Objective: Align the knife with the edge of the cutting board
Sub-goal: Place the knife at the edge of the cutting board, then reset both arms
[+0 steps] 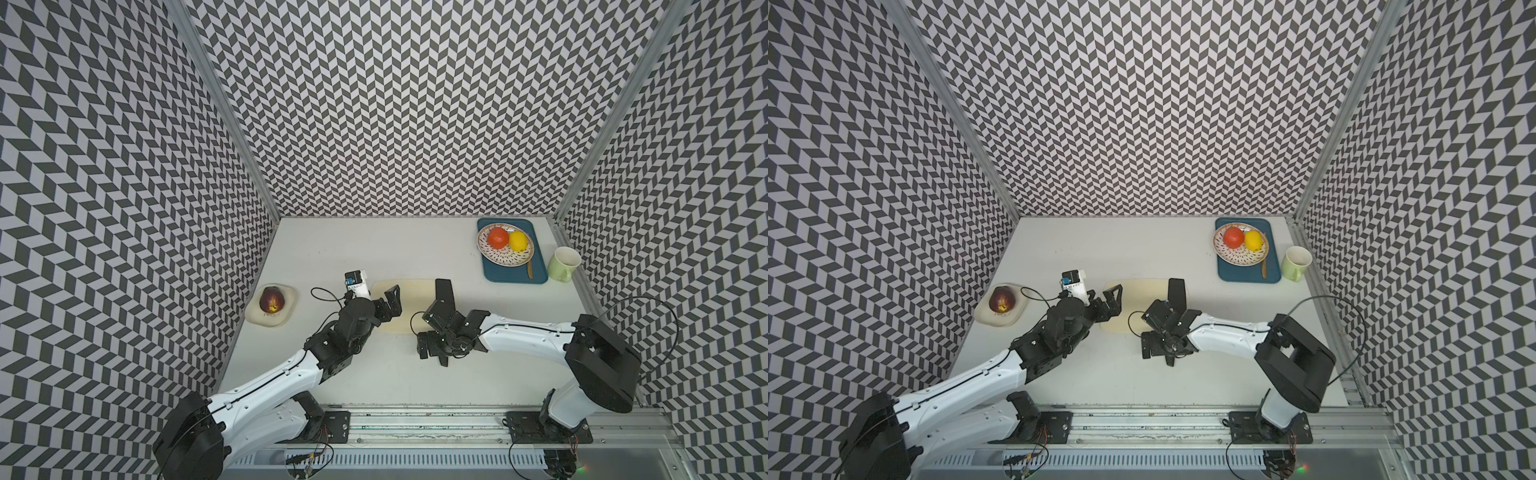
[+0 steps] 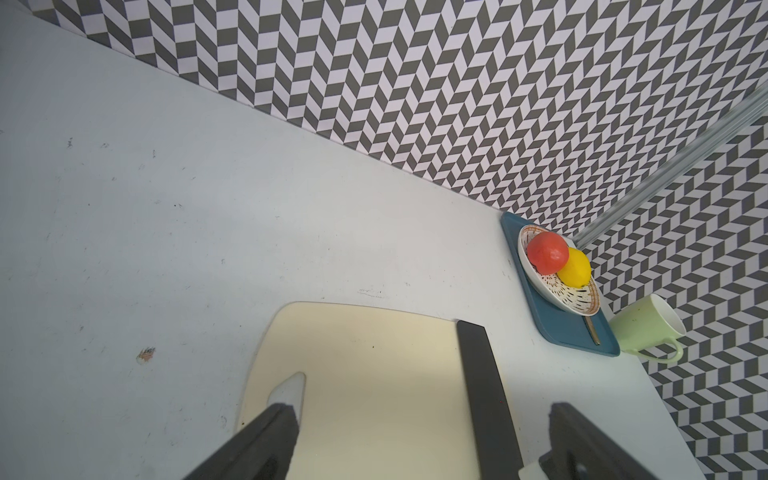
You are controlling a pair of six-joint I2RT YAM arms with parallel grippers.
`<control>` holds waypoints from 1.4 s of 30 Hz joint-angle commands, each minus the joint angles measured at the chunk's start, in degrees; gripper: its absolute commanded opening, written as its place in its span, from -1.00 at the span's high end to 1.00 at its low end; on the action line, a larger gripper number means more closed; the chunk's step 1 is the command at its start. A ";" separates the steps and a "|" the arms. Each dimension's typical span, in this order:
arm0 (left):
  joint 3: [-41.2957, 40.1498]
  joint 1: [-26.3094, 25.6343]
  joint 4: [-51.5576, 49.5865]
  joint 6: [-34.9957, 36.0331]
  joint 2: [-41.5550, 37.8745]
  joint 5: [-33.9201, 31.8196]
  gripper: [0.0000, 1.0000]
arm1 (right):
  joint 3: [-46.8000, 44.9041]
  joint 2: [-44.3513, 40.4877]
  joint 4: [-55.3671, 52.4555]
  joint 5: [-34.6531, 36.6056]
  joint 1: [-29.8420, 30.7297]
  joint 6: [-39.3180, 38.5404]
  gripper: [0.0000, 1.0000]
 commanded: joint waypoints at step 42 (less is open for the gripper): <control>14.62 24.22 9.79 19.49 25.29 -19.94 -1.00 | -26.09 -12.64 78.28 7.16 -55.40 -38.26 -1.00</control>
